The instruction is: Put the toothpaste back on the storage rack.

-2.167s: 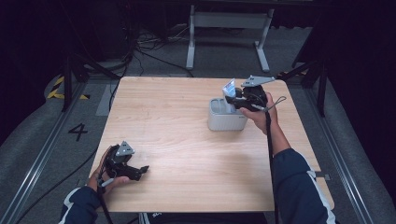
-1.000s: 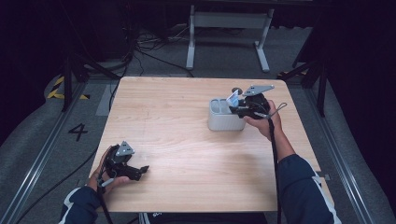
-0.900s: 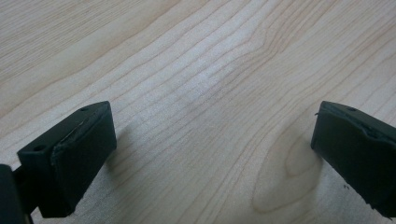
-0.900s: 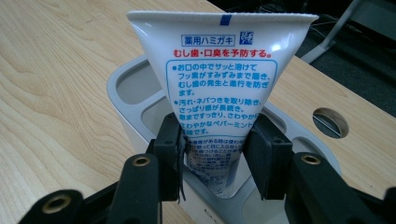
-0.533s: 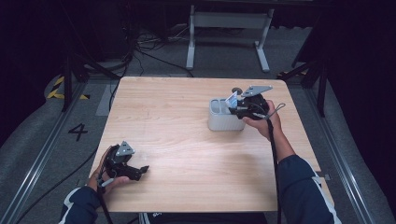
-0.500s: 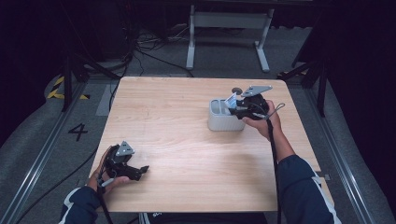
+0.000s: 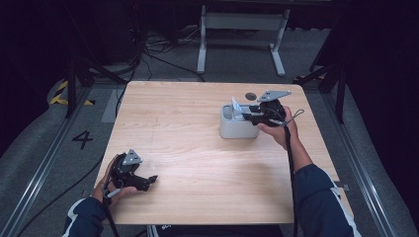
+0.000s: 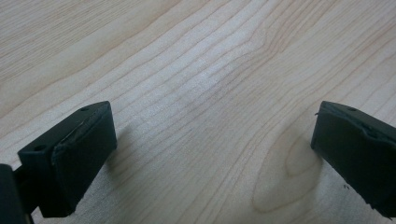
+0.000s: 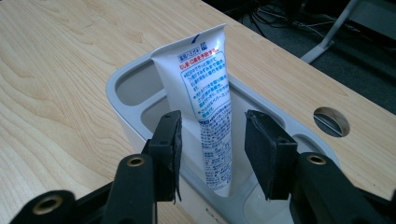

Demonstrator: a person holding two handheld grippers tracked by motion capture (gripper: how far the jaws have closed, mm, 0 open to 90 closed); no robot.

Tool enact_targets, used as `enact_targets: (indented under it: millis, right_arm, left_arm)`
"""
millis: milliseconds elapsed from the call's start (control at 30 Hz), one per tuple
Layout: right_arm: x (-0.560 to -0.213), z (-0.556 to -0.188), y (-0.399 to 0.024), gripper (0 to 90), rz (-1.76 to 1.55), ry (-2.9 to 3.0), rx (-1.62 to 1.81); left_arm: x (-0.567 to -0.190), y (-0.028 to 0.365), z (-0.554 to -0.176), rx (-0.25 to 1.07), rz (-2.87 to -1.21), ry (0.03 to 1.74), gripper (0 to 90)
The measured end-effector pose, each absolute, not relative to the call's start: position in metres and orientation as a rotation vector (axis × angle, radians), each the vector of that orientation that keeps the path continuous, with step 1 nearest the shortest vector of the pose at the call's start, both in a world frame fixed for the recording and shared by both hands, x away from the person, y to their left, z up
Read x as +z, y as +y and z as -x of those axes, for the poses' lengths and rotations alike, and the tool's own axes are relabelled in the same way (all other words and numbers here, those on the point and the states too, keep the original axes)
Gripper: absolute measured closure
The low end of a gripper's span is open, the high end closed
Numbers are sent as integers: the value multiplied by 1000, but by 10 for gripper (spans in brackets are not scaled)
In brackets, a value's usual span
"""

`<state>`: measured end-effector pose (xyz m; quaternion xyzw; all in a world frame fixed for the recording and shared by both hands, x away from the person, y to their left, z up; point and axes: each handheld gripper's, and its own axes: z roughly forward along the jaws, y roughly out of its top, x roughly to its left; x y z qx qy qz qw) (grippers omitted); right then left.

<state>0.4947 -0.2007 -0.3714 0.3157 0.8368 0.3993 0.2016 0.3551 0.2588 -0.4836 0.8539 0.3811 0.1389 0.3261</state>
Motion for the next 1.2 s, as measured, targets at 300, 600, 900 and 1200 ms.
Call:
enact_targets:
  millis: [300,600,900,1200]
  right_arm:
    - [-369,-488,-201,553,-854,2341,1114]
    - [-361,-479,-204,499,-835,2338,1107]
    - [-354,-469,-211,447,-819,2335,1069]
    - [-349,-455,-217,384,-787,2341,1019]
  left_arm:
    - [-484,259,-355,363,-2237,998,5]
    - [-484,259,-355,364,-2238,998,5]
    - [-484,259,-355,363,-2236,998,5]
    - [-484,259,-355,367,-2238,997,5]
